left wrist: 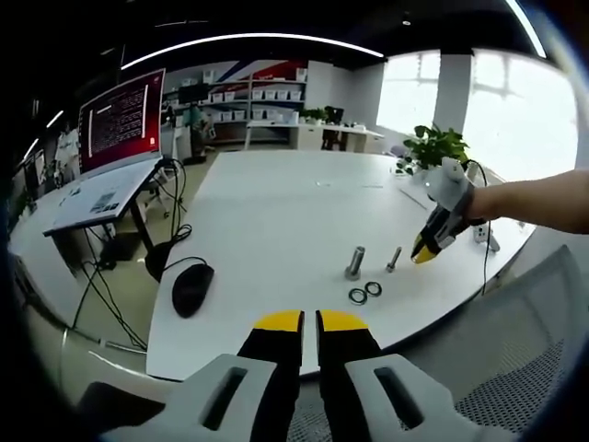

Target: Place the washer onto the threaded stud by aligning its center hole with the stud, sliding it down to the base, and recovering from edge contact or off-axis alignment until the washer reaches the visible bottom stop.

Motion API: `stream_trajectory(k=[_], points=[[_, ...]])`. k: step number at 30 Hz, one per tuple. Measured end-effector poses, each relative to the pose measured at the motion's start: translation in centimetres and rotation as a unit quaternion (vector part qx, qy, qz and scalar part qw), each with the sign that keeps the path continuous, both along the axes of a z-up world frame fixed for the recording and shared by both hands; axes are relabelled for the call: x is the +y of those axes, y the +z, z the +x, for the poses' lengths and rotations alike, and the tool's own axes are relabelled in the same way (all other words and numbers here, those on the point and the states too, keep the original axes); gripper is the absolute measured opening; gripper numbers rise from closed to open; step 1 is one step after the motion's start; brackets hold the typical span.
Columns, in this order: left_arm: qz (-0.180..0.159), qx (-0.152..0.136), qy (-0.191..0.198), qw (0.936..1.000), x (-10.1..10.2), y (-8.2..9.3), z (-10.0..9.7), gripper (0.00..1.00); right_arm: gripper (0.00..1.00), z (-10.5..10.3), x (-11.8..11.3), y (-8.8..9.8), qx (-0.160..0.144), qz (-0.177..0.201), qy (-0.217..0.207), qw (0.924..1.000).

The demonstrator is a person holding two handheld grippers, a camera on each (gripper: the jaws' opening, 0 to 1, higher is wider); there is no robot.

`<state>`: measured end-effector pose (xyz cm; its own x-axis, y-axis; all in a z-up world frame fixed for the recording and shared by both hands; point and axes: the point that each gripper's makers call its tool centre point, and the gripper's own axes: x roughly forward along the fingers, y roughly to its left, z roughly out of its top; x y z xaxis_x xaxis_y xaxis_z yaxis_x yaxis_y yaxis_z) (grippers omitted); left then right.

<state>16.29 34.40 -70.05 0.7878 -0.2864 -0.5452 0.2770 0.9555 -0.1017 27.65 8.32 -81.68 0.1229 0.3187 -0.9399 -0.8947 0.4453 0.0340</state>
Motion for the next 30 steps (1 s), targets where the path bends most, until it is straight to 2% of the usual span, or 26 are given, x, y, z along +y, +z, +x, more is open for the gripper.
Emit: stream_trajectory(k=[15,20,25,30], points=[[0.0,-0.001,-0.002,1.0,0.0,0.0,0.0,0.03,0.13,1.8,1.8,1.9,-0.025,0.012,0.015,0.9995],[0.0,0.0,-0.002,1.0,0.0,0.0,0.0,0.03,0.13,1.9,2.6,1.7,-0.025,0.006,0.029,0.9993],[-0.002,-0.002,0.0,1.0,0.0,0.1,0.1,0.03,0.13,2.2,2.3,1.4,-0.028,-0.008,0.035,0.999],[-0.002,-0.002,0.001,1.0,0.0,0.1,0.1,0.03,0.13,2.2,2.3,1.2,-0.021,-0.005,0.032,0.9992]])
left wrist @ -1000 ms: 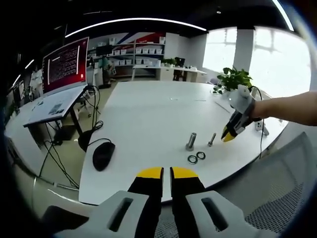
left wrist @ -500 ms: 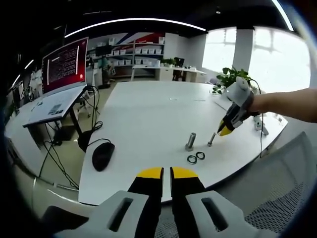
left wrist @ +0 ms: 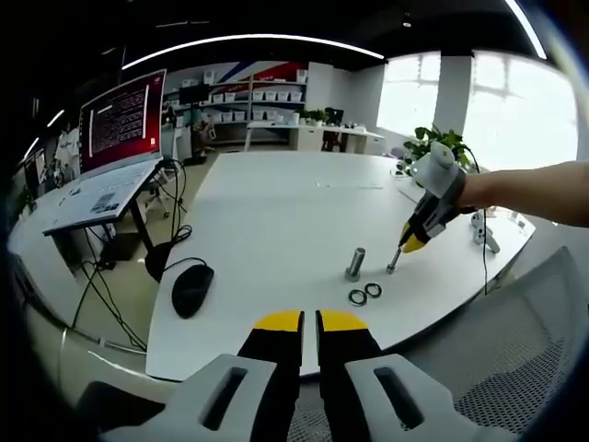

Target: Place the washer onto the threaded stud by aligning its center hole with the stud, sliding it down to the base, and recovering from edge contact or off-axis alignment until the washer reaches the visible bottom stop.

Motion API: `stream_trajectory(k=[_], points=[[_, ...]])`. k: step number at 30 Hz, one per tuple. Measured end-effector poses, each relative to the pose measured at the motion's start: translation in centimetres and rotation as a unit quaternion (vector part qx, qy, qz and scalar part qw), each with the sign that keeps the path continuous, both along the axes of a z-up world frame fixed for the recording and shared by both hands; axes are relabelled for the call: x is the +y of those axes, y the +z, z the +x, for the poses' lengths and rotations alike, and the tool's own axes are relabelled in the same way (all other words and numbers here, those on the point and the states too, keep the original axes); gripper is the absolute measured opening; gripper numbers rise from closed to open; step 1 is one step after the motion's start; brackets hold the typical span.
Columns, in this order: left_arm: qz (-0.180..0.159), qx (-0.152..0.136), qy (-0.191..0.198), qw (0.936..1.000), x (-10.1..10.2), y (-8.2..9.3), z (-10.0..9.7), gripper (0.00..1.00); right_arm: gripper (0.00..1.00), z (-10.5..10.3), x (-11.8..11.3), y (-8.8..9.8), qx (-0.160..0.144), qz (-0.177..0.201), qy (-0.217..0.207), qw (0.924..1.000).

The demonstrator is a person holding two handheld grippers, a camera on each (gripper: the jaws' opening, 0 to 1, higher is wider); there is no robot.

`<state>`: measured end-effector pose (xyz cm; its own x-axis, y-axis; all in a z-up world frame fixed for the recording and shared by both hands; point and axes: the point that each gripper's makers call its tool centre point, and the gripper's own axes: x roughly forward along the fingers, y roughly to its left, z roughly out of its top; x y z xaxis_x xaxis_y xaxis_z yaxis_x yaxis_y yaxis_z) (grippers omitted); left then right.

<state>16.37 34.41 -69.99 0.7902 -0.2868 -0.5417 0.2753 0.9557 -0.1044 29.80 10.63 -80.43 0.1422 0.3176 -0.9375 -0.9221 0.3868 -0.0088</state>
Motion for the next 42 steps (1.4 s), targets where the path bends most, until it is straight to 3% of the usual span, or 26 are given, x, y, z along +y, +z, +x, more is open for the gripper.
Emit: stream_trajectory(k=[34,38,42], points=[[0.01,0.023,0.007,0.9997,0.4,-0.7,-0.3,0.02,0.15,-0.1,0.4,-5.0,0.025,-0.022,0.019,0.9992],[0.012,0.025,0.007,0.9996,0.4,-0.7,-0.3,0.02,0.32,0.1,-0.1,-5.2,0.018,-0.026,0.013,0.9994],[0.012,0.025,0.006,0.9996,0.4,-0.7,-0.3,0.02,0.38,-0.2,-0.6,-4.7,0.02,-0.018,-0.001,0.9996]])
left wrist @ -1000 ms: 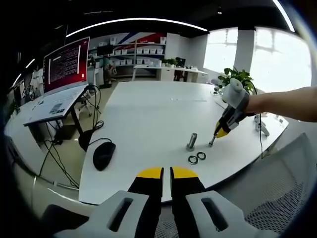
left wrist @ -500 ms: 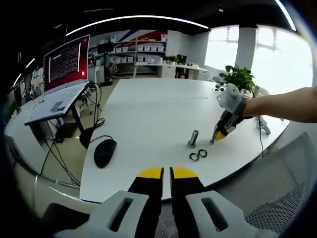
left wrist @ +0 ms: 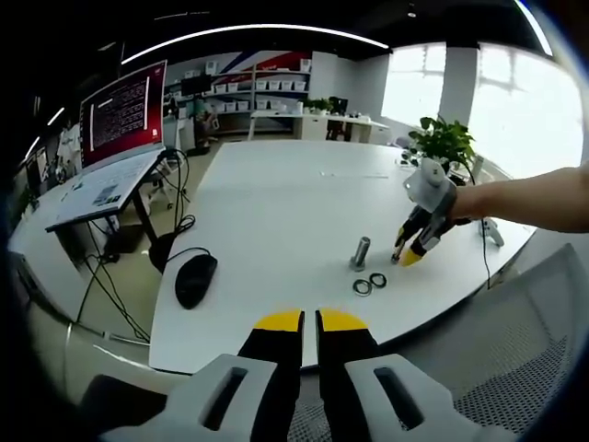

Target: Place the washer onto the threaded stud by aligning its center hole with the stud, sliding it down to the base, and recovering from edge contact or off-axis alignment until the washer reaches the visible bottom stop.

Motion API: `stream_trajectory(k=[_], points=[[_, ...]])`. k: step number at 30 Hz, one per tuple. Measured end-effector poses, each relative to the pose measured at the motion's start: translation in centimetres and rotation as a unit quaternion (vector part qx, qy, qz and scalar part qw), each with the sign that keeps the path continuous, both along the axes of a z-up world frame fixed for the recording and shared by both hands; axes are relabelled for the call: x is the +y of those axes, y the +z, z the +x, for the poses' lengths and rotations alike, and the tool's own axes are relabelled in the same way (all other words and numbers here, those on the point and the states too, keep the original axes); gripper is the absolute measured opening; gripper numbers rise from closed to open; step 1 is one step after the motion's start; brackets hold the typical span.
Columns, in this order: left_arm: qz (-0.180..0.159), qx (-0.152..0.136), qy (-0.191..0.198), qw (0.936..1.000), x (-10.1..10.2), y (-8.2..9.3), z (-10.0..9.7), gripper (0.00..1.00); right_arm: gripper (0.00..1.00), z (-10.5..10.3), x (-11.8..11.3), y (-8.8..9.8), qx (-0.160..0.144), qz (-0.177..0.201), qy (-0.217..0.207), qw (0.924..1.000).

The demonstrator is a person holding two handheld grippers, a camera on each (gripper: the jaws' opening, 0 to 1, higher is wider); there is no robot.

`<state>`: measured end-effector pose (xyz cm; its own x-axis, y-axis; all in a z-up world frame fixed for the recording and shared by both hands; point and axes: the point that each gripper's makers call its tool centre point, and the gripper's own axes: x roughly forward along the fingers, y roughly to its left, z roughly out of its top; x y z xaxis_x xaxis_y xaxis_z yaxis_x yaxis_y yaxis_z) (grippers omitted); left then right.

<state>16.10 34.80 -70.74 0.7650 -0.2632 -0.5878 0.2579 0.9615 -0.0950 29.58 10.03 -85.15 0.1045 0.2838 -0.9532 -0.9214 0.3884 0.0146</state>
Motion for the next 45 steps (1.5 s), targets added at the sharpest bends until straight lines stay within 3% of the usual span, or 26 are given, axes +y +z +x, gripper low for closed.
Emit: stream_trajectory(k=[6,8,13,14,16,19,24,28,34,38,42,43,45], points=[[-0.002,-0.002,0.0,1.0,0.0,0.1,0.0,0.02,0.4,-1.6,-0.8,1.9,0.006,0.026,-0.019,0.9995],[-0.004,-0.001,0.002,1.0,0.0,0.1,0.0,0.03,0.41,-2.4,-0.5,3.2,0.024,0.062,-0.053,0.9964],[-0.006,-0.005,-0.002,1.0,-0.2,0.2,0.0,0.02,0.47,-2.9,-0.7,6.8,0.011,0.118,-0.091,0.9888],[-0.007,-0.005,-0.003,1.0,-0.3,0.2,0.0,0.02,0.47,-3.5,-0.3,8.3,0.025,0.15,-0.124,0.9806],[-0.007,-0.007,-0.005,0.9999,-0.3,0.2,0.1,0.02,0.47,-3.9,-0.3,10.4,0.022,0.186,-0.147,0.9712],[-0.01,-0.011,-0.005,0.9999,-0.4,0.4,0.1,0.02,0.47,-4.5,-1.5,12.3,-0.004,0.194,-0.156,0.9684],[-0.016,-0.013,-0.001,0.9998,-0.3,0.4,0.0,0.02,0.47,-6.5,-1.9,15.6,-0.003,0.275,-0.22,0.9359],[-0.015,-0.012,-0.004,0.9998,-0.4,0.4,0.0,0.02,0.47,-7.6,-2.8,16.9,-0.02,0.293,-0.244,0.9243],[-0.014,-0.007,-0.009,0.9998,-0.5,0.3,-0.1,0.02,0.49,-9.3,-4.4,18.6,-0.055,0.333,-0.277,0.8998],[-0.013,-0.006,-0.014,0.9998,-0.6,0.3,-0.1,0.02,0.49,-10.1,-5.3,18.8,-0.08,0.339,-0.285,0.8931],[-0.011,-0.001,-0.017,0.9998,-0.7,0.1,-0.2,0.02,0.49,-10.9,-5.7,18.8,-0.087,0.352,-0.306,0.8802],[-0.01,-0.001,-0.017,0.9998,-0.7,0.1,-0.1,0.02,0.49,-11.2,-5.7,18.6,-0.086,0.351,-0.309,0.88],[-0.009,-0.002,-0.017,0.9998,-0.6,0.1,-0.1,0.02,0.48,-12.1,-6.0,17.5,-0.076,0.328,-0.312,0.8885]])
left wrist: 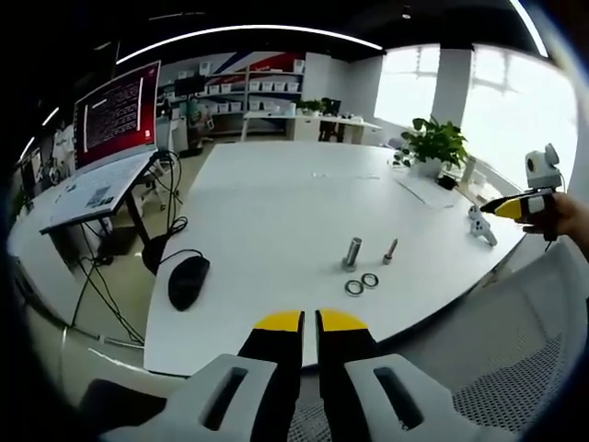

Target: Place the washer onto the threaded stud by aligning its center hole with the stud, sliding it down to the base, and recovering from edge contact or off-axis alignment until the washer reaches the visible bottom stop.

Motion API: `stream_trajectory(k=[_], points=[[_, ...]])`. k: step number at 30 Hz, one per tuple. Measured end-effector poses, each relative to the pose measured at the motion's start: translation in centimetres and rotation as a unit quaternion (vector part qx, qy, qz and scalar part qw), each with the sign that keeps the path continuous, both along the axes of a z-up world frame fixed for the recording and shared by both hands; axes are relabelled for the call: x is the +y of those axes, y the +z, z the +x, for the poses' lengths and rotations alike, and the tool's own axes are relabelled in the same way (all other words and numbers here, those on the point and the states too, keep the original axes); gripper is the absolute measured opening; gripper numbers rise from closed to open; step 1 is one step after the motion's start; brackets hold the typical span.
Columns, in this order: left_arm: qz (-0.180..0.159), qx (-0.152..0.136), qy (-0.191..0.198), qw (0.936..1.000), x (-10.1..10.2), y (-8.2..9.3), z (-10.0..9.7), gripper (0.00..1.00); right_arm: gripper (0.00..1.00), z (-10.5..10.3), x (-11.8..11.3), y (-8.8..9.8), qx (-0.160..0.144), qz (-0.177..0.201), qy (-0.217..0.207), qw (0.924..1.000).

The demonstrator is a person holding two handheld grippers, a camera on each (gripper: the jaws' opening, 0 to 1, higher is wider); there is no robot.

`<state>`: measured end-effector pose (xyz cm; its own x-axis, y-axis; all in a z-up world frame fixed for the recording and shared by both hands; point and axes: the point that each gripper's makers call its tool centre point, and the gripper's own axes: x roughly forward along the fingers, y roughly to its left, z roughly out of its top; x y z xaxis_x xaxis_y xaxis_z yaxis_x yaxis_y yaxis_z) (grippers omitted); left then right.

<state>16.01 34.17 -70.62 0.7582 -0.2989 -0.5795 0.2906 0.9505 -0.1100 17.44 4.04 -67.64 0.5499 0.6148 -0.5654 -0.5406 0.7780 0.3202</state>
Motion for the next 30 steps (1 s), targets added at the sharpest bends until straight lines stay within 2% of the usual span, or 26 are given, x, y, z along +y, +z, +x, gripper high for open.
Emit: stream_trajectory(k=[4,8,10,13,15,16,17,18,23,30], points=[[-0.001,0.007,-0.001,1.0,-0.1,-0.2,-0.3,0.02,0.48,-1.7,-0.3,-1.2,0.014,-0.012,0.002,0.9998],[0.0,0.013,-0.001,0.9999,0.0,-0.3,-0.5,0.02,0.48,-3.6,0.0,-2.5,0.04,-0.003,-0.006,0.9992],[0.002,0.015,-0.003,0.9999,-0.1,-0.4,-0.4,0.02,0.48,-4.5,0.9,-2.8,0.047,0.009,-0.009,0.9988],[0.004,0.017,-0.007,0.9998,-0.1,-0.5,-0.5,0.02,0.47,-4.7,1.1,-3.6,0.05,0.008,-0.005,0.9987],[0.007,0.021,-0.008,0.9997,-0.1,-0.6,-0.6,0.02,0.45,-4.6,0.6,-3.8,0.034,-0.009,-0.011,0.9993],[0.01,0.02,-0.01,0.9997,0.0,-0.6,-0.6,0.02,0.44,-4.1,0.3,-3.4,0.019,-0.005,-0.02,0.9996],[0.009,0.021,-0.01,0.9997,0.0,-0.6,-0.6,0.02,0.44,-3.9,0.2,-2.9,0.021,0.02,-0.039,0.9988],[0.008,0.021,-0.011,0.9997,-0.1,-0.6,-0.6,0.02,0.44,-3.7,0.1,-2.8,0.022,0.029,-0.047,0.9982],[0.012,0.03,-0.017,0.9993,-0.1,-0.9,-0.8,0.02,0.43,-4.0,-0.1,-3.4,0.02,-0.006,-0.038,0.999],[0.022,0.039,-0.031,0.9985,-0.5,-1.2,-1.0,0.02,0.37,-4.3,-0.1,-4.1,0.023,-0.026,-0.02,0.9992]])
